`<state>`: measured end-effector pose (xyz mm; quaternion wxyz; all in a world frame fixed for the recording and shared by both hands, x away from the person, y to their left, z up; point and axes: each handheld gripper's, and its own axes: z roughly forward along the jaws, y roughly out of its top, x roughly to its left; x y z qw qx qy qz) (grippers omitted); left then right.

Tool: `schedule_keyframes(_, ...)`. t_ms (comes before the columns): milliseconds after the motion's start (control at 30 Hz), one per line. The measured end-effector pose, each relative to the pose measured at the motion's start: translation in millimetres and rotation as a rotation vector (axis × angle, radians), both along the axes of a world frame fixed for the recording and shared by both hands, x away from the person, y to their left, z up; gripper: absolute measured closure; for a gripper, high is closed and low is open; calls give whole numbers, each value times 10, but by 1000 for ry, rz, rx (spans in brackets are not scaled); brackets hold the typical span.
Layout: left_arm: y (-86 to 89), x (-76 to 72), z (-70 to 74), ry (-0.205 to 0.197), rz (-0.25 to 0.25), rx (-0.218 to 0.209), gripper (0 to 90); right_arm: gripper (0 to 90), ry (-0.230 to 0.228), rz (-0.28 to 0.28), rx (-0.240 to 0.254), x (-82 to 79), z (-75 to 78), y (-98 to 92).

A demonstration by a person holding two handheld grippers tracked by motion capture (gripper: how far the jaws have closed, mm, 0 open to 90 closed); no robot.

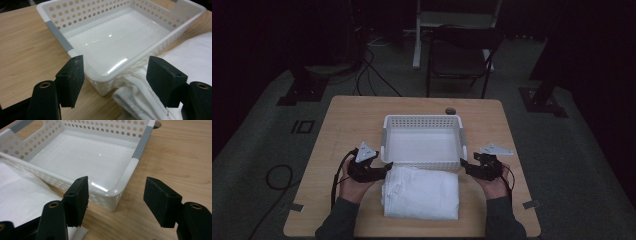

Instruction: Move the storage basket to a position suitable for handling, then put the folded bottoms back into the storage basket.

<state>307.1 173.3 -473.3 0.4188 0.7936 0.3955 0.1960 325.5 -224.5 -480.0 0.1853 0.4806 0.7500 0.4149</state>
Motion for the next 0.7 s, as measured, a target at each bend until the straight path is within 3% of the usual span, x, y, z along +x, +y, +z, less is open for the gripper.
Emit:
schedule_keyframes(200, -67, -121, -37, -1, -42, 7, 289, 337, 12, 26, 21, -92, -15, 27)
schedule_keyframes(700, -197, -269, -214, 51, -106, 11, 276, 240, 70, 140, 27, -277, -158, 199)
